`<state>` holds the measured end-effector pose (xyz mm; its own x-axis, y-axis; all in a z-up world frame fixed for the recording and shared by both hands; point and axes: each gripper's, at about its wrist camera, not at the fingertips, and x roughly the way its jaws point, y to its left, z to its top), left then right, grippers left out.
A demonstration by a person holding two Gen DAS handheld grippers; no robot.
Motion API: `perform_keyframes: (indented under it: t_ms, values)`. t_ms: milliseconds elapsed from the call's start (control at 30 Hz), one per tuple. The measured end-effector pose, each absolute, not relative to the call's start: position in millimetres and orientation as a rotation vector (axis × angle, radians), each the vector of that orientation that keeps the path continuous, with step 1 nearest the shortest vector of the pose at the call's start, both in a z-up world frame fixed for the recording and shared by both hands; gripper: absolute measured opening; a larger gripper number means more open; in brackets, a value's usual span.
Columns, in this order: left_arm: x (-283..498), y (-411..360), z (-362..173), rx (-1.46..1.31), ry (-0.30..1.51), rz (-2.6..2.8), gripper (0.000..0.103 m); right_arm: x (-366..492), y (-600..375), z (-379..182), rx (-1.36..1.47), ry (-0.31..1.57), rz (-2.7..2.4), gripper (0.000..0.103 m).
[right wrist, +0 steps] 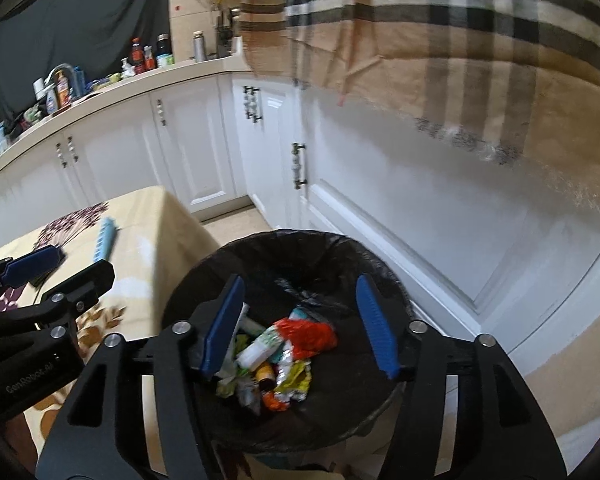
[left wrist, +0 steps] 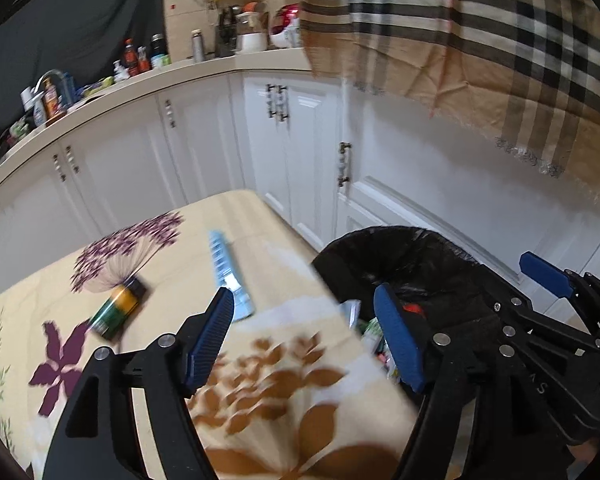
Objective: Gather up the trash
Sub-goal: 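Return to the table and grasp the blue-and-white tube with the right tool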
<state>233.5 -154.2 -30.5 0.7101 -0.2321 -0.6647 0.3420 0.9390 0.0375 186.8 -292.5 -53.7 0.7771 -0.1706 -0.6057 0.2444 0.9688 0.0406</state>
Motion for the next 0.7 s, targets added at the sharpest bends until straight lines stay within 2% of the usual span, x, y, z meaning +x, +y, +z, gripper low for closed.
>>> perform_keyframes:
  t_ms: [267,700]
  values:
    - [217.4,-91.7,-29.8,0.121,0.726,-0.22,0.072,180.3,-244.1,-50.3,0.08,0.653,-0.152,0.065]
    - [214.8,-15.7,-32.4,0.073,0.729,-0.09,0.073,191.6,-181.7,-41.8,0.035,0.643,-0.067,0.066]
